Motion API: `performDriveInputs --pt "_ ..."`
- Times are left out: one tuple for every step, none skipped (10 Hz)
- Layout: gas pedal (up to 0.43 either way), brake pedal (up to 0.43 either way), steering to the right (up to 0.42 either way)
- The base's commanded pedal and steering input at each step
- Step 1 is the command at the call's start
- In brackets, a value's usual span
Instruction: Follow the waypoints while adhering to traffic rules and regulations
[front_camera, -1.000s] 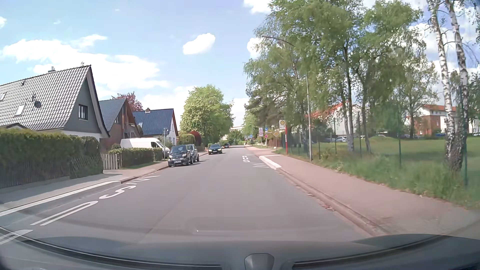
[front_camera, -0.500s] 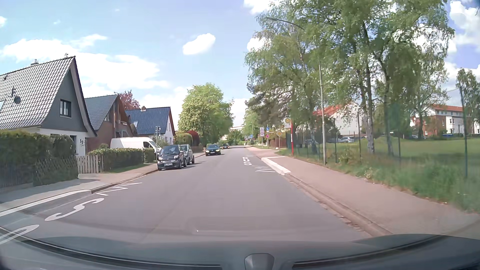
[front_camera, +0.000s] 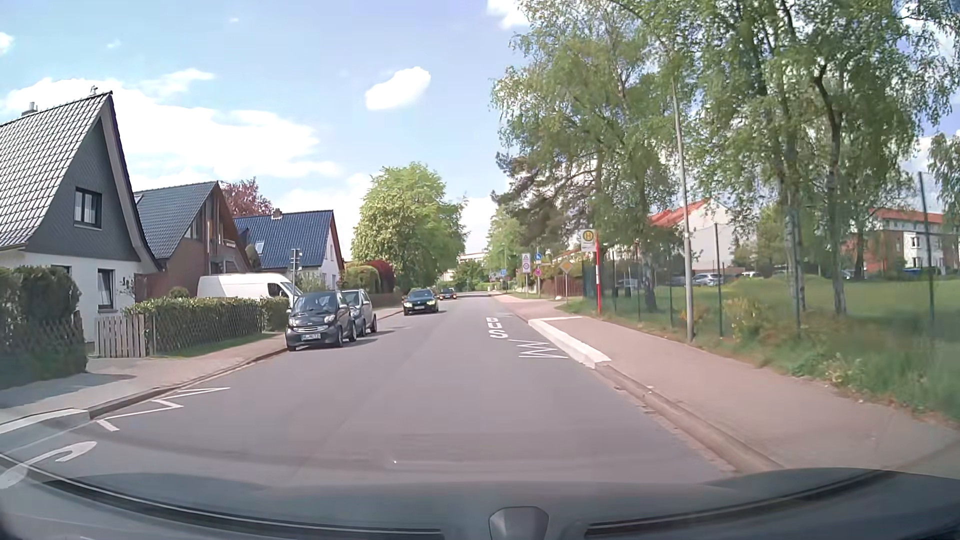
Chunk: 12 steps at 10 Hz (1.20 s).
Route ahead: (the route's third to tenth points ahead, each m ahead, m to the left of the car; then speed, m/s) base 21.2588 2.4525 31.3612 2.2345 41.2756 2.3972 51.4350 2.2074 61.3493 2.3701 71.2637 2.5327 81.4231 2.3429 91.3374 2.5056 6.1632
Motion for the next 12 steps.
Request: performDriveInputs --pt "0.079 0.0 0.0" --pt "0.079 0.0 0.0" --pt "0.079 0.0 0.0" --pt "0.079 0.0 0.0" --pt "0.079 0.0 0.0" --pt "0.079 0.0 0.0" --pt "0.079 0.0 0.0" --pt "0.079 0.0 0.0" --pt "0.079 0.0 0.0" --pt "0.079 0.0 0.0" --pt "0.079 0.0 0.0" --pt "0.079 0.0 0.0"
